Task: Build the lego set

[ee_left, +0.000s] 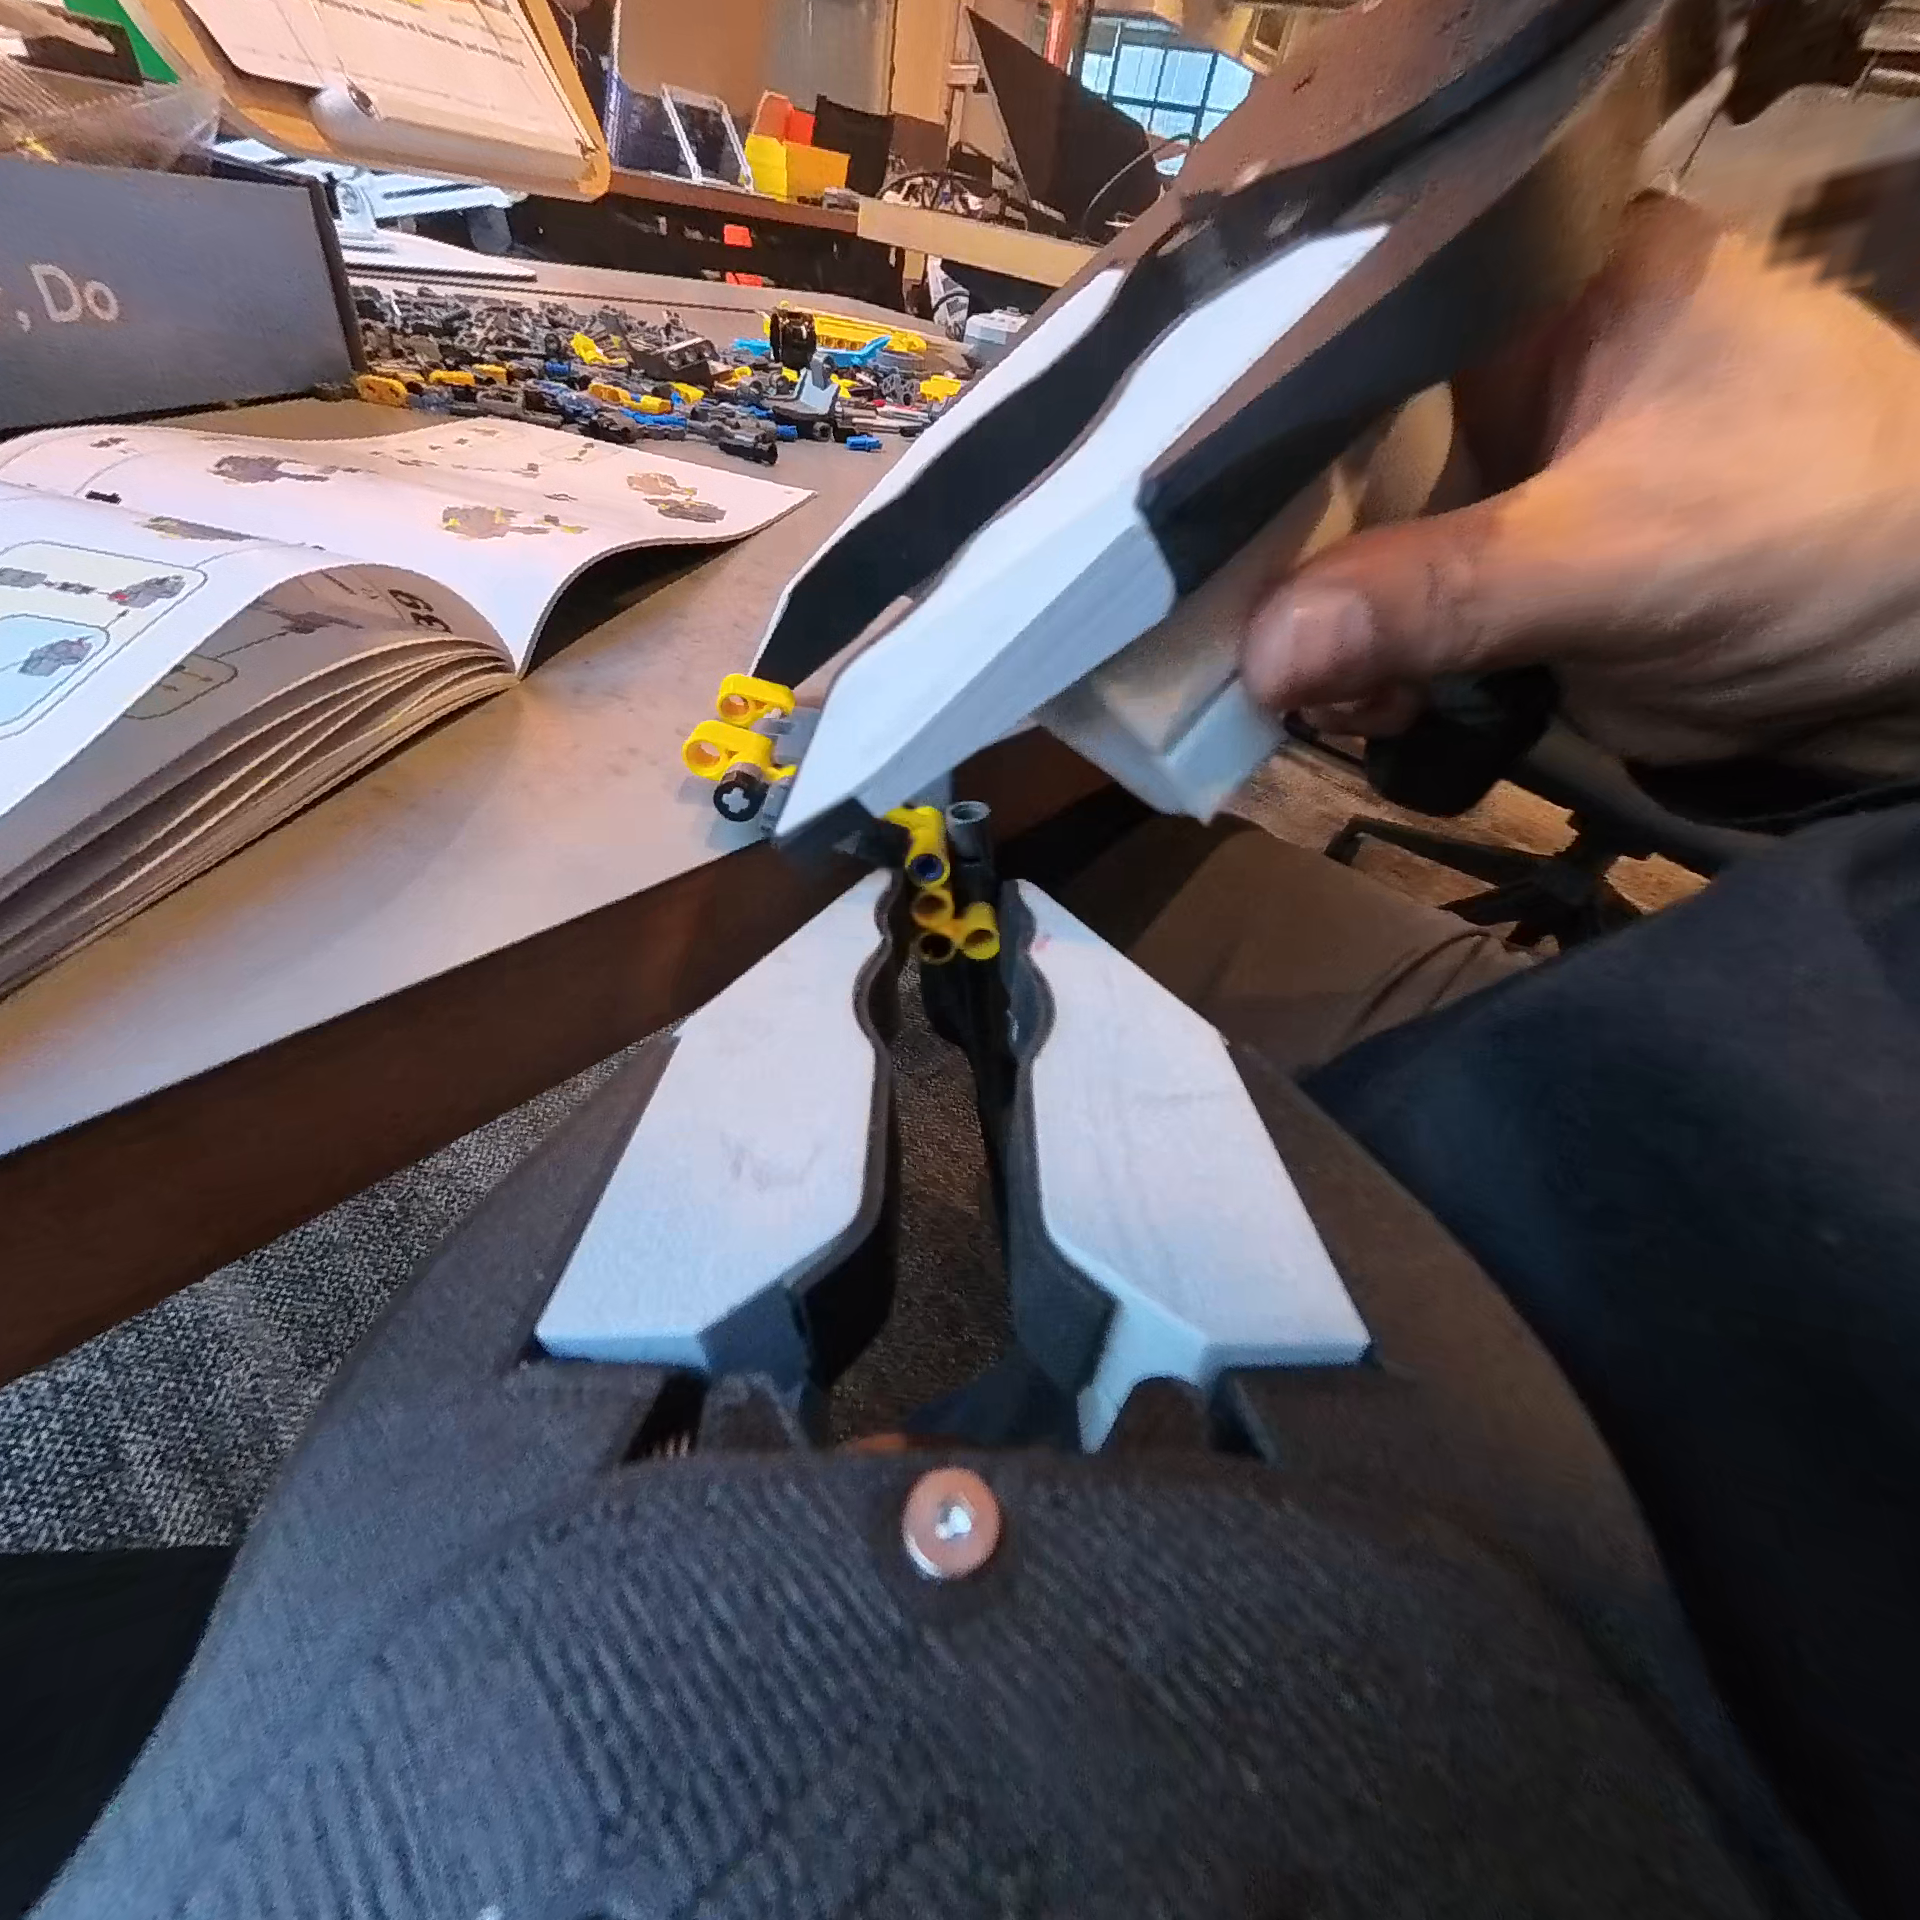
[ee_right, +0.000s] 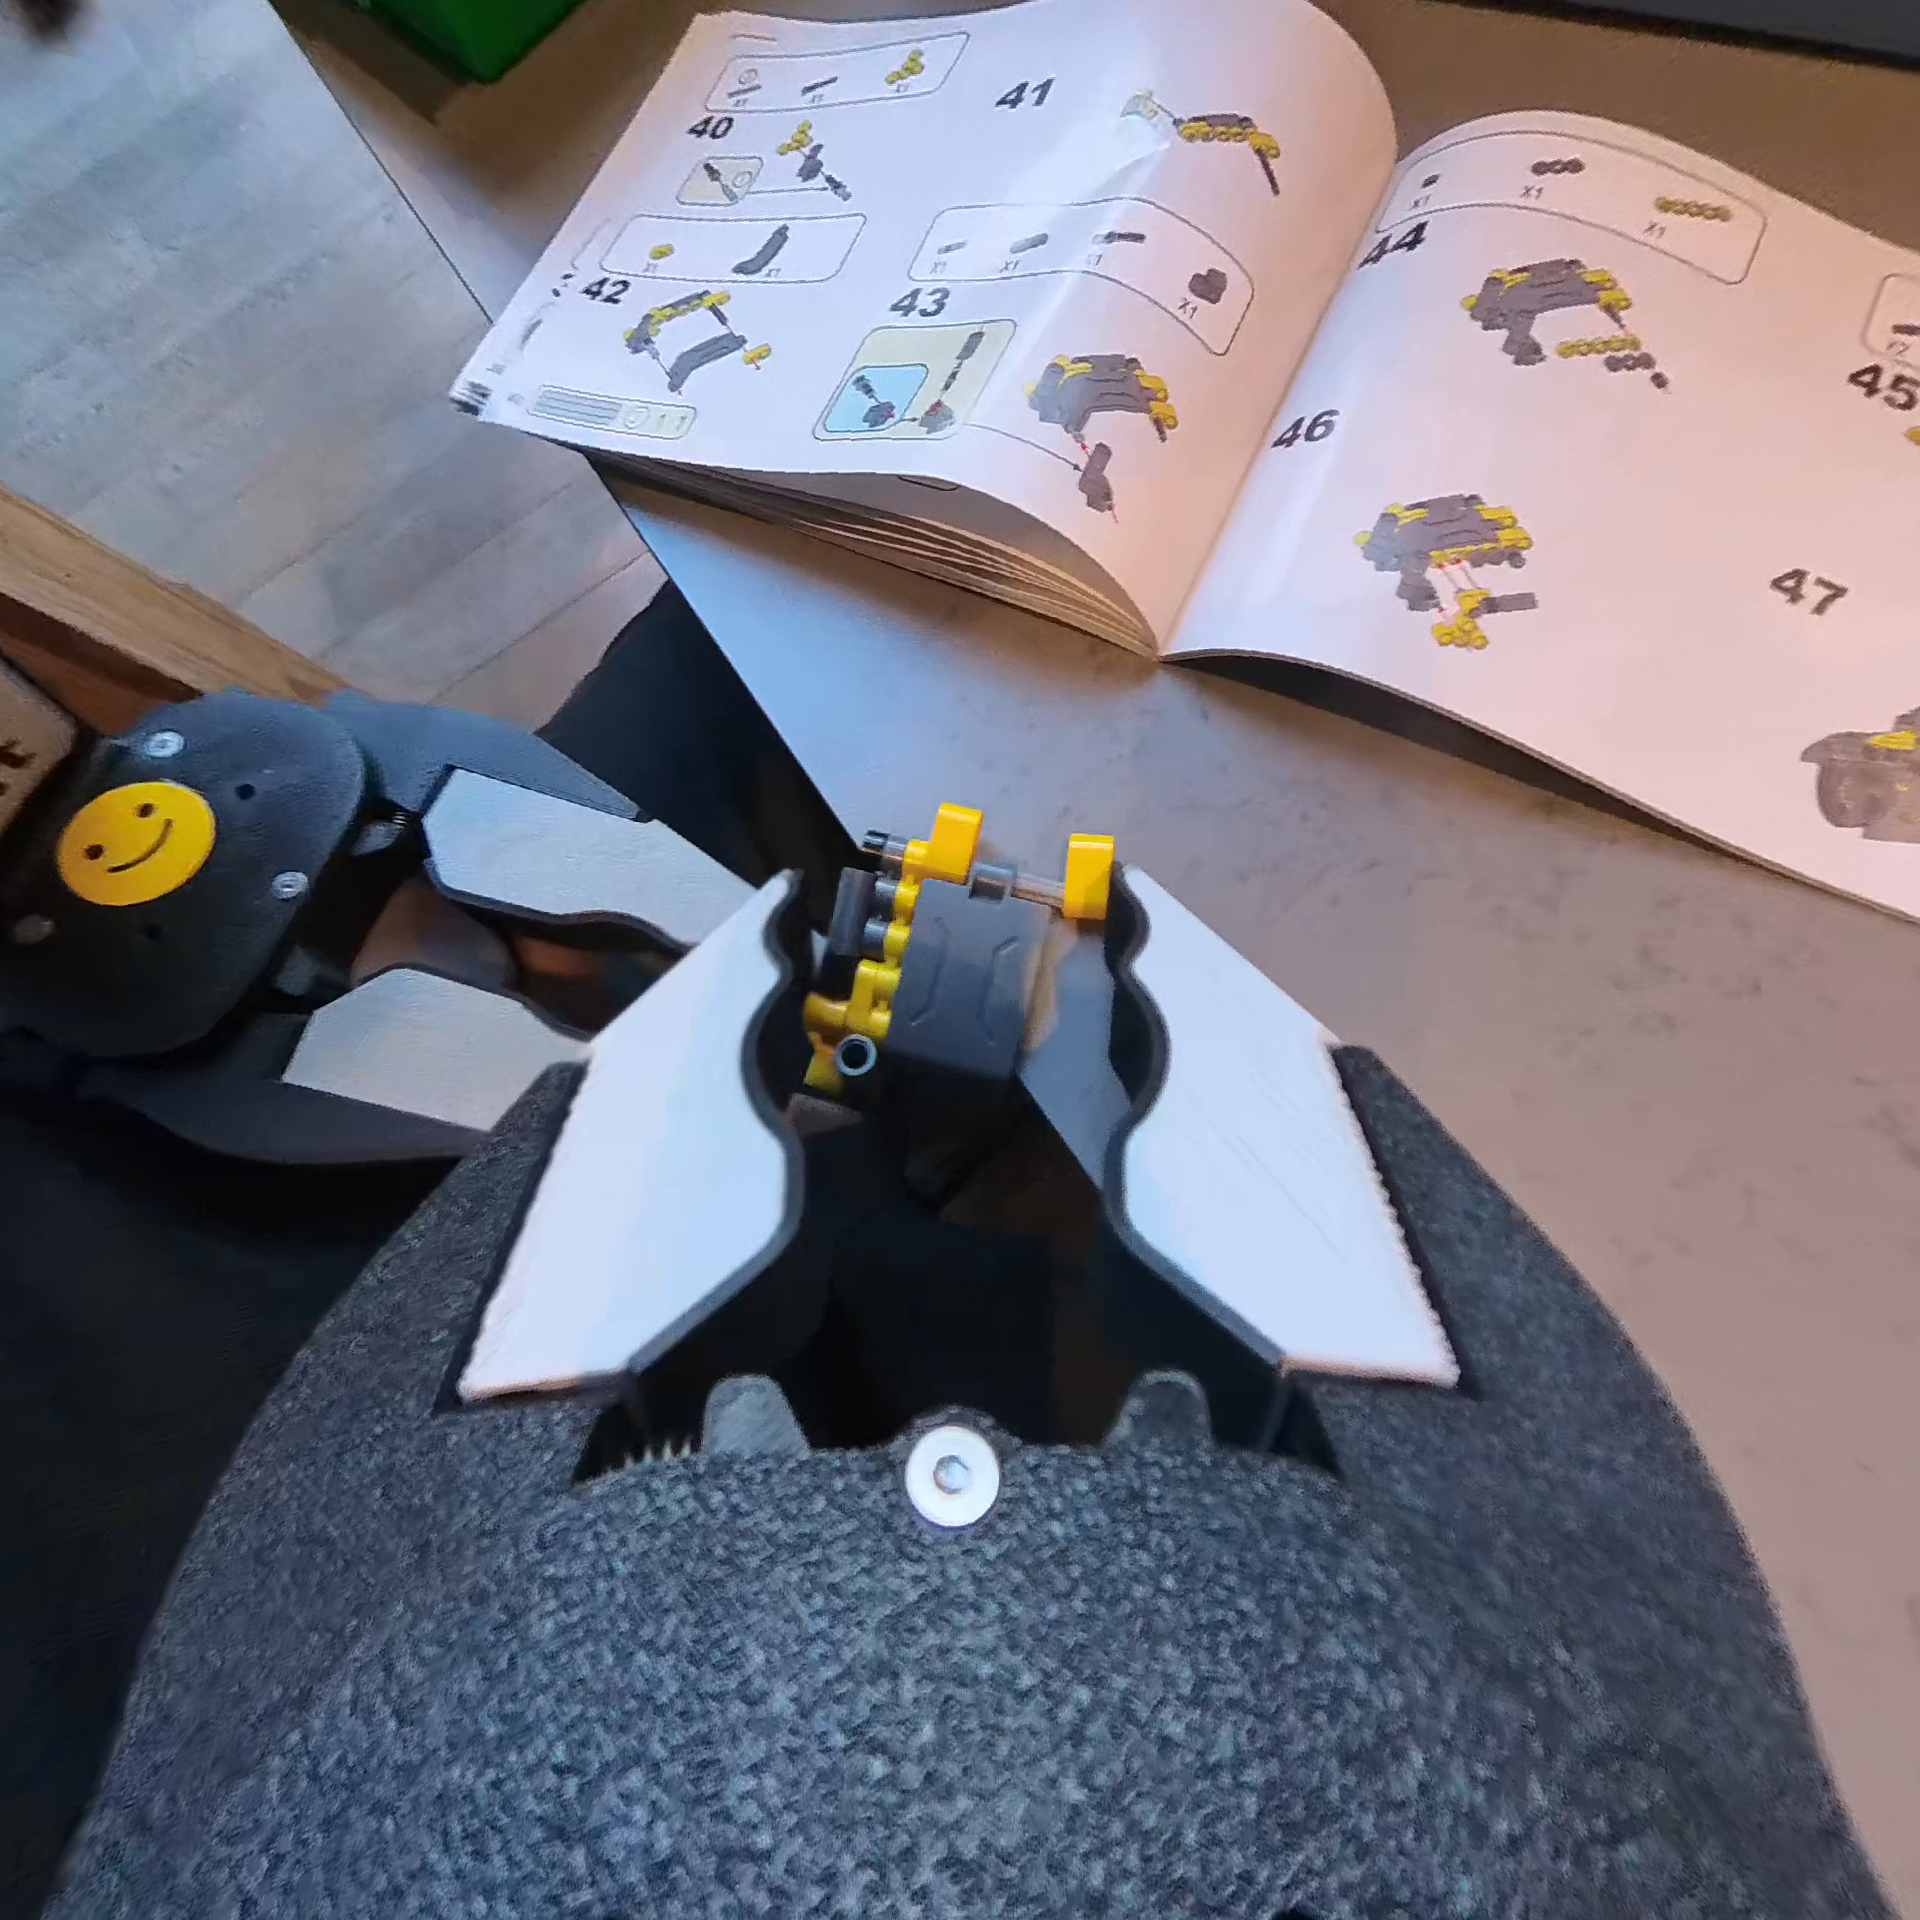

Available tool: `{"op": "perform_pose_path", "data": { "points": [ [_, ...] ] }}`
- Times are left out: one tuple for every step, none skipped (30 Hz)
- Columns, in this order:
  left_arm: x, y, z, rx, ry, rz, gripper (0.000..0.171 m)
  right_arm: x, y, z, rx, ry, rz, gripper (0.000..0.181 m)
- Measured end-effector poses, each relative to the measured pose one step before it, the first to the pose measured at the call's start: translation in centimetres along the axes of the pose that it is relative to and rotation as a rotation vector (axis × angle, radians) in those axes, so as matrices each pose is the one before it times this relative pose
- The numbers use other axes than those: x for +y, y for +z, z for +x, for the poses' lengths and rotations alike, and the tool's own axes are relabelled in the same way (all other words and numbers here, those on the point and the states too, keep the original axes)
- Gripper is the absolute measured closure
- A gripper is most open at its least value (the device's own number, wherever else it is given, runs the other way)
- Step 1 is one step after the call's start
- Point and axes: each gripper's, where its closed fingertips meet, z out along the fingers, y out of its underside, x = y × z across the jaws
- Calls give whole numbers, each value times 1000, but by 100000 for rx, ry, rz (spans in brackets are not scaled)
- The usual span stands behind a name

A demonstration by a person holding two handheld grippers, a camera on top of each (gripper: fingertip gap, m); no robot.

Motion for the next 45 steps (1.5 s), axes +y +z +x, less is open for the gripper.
{"op": "perform_pose_path", "data": {
  "points": [
    [-18,-4,12,91,335,13,156,70,11,200,1623,-1205,-269,129],
    [9,-7,-5,88,212,16,156,33,9,-34,426,-1054,-580,127],
    [14,-3,-23,25,38,25,156,5,37,-161,0,-522,-535,121],
    [4,-8,-19,116,-132,88,156,-21,46,-281,-618,-270,-59,114],
    [13,4,-4,164,-118,93,156,-17,64,-172,-89,-226,157,110],
    [-3,7,-10,141,-23,56,156,-4,44,-96,254,-325,193,110],
    [12,-3,-2,131,-193,27,156,-29,29,12,665,225,542,110],
    [14,0,-6,148,-293,150,156,-6,10,-13,259,365,587,110],
    [13,2,-14,88,-272,74,156,9,-2,-83,-316,-77,197,108],
    [17,-9,-10,124,-270,57,156,7,-9,-36,-175,-111,-127,108],
    [7,1,-23,267,-379,146,156,19,-2,142,810,-256,-74,111],
    [-3,3,7,295,-264,106,156,67,-9,390,2500,-1211,-247,121],
    [1,10,-8,177,-137,76,156,74,-9,363,2355,-1522,-133,127],
    [7,14,23,166,-118,-81,156,1,-5,67,355,25,232,128],
    [-9,-4,-8,4,118,77,156,-9,10,13,-28,168,153,128],
    [4,7,-2,14,67,-37,156,-5,8,1,140,-139,-4,128],
    [2,5,-4,22,-71,42,156,-6,13,2,191,48,112,128],
    [4,-2,7,-14,13,-16,155,6,6,9,194,-51,236,128],
    [17,7,1,23,19,-65,155,18,4,1,156,-270,126,128],
    [22,2,6,34,65,-6,155,6,0,1,91,-232,121,128],
    [1,15,-1,53,110,50,155,6,0,-7,-58,-97,313,128],
    [6,0,11,196,31,91,155,-11,-5,5,-341,251,544,128],
    [-11,14,9,236,73,45,156,-2,-12,1,-572,289,471,128],
    [-4,11,17,228,83,4,156,-8,-15,6,-389,-11,245,128],
    [0,17,15,246,16,-44,155,3,-1,5,-230,-211,-39,128],
    [-7,0,9,411,-142,-30,156,-3,5,20,-106,-316,-218,129],
    [-15,-4,-3,481,-234,-79,156,-10,-2,57,169,-119,-51,129],
    [-16,2,0,477,-310,-2,155,-21,0,25,111,43,269,129],
    [-6,13,-11,296,-393,-9,156,-15,17,32,284,355,695,129],
    [9,4,-17,150,-348,-8,156,-23,10,10,499,324,934,130],
    [5,-1,-9,88,-172,70,156,2,5,5,545,139,669,130],
    [8,4,0,214,-86,121,156,4,2,-4,279,271,293,130],
    [-10,13,-4,163,109,35,156,0,-27,8,231,614,123,130],
    [6,16,17,108,125,-49,156,5,-21,17,270,386,172,130],
    [3,19,13,179,-158,79,156,22,-10,-1,225,200,21,130],
    [12,3,5,65,-173,119,156,11,-11,6,201,212,-193,130],
    [0,9,3,10,-19,-14,156,-2,-4,-7,248,-16,-246,130],
    [0,5,8,91,-96,53,156,-14,-11,2,327,-294,13,130],
    [0,2,-1,115,-92,122,156,-6,-1,5,299,-86,291,131],
    [-9,3,3,122,-79,35,156,-15,-4,12,202,51,594,130],
    [-14,4,-1,156,-91,55,156,-24,0,3,38,159,631,130],
    [-4,12,12,222,-205,126,155,-14,5,-32,-184,-30,290,131],
    [-8,6,2,222,-173,69,155,-7,7,-12,-11,-127,30,131],
    [-8,2,10,267,-363,134,155,-16,14,-1,92,108,57,131],
    [-17,0,14,273,-389,126,155,-11,3,-2,202,-7,294,131]
  ]
}}
